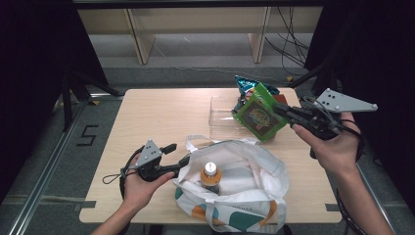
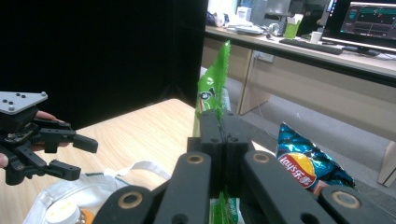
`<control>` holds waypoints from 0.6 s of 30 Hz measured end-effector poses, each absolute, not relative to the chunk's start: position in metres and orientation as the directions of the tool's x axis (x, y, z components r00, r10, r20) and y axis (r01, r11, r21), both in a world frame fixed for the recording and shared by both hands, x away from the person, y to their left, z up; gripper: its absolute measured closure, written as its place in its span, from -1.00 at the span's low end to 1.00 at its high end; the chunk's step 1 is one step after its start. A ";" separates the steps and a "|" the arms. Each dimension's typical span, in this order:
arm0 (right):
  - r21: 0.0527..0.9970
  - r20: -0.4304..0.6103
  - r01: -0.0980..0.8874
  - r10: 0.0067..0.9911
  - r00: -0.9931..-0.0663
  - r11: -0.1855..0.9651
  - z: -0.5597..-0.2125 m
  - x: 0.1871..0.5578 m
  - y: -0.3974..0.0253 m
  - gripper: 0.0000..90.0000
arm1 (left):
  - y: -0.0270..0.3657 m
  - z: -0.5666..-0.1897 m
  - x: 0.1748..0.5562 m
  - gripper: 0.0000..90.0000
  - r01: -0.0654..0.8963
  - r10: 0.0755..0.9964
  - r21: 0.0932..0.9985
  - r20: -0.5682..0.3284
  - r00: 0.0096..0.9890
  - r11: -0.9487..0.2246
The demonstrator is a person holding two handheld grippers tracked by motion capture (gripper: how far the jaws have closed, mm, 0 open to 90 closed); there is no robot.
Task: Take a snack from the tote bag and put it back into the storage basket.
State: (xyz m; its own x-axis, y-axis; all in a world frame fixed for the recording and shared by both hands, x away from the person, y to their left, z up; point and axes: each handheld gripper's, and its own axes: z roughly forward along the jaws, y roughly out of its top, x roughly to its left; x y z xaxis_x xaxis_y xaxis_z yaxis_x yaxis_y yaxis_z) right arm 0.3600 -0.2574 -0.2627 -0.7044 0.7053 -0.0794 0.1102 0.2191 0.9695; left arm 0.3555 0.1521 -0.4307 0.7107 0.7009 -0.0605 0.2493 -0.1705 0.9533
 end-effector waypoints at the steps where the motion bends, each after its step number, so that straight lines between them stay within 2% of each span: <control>1: 0.969 -0.081 0.110 0.708 -0.701 0.220 -0.263 0.361 -0.257 1.00 | 0.152 -0.431 0.356 -0.26 0.249 0.701 0.953 -0.061 0.711 -0.170; 18: 0.964 -0.133 0.090 0.750 -0.648 0.249 -0.271 0.381 -0.255 1.00 | 0.153 -0.431 0.356 -0.26 0.248 0.701 0.953 -0.059 0.710 -0.171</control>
State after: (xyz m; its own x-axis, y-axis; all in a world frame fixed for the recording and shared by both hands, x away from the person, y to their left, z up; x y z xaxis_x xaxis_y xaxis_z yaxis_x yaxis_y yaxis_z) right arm 0.3815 -0.2554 -0.2714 -0.6483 0.7496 -0.1332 0.0900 0.2492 0.9643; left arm 0.3557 0.1525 -0.4307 0.7104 0.7013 -0.0589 0.2483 -0.1714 0.9534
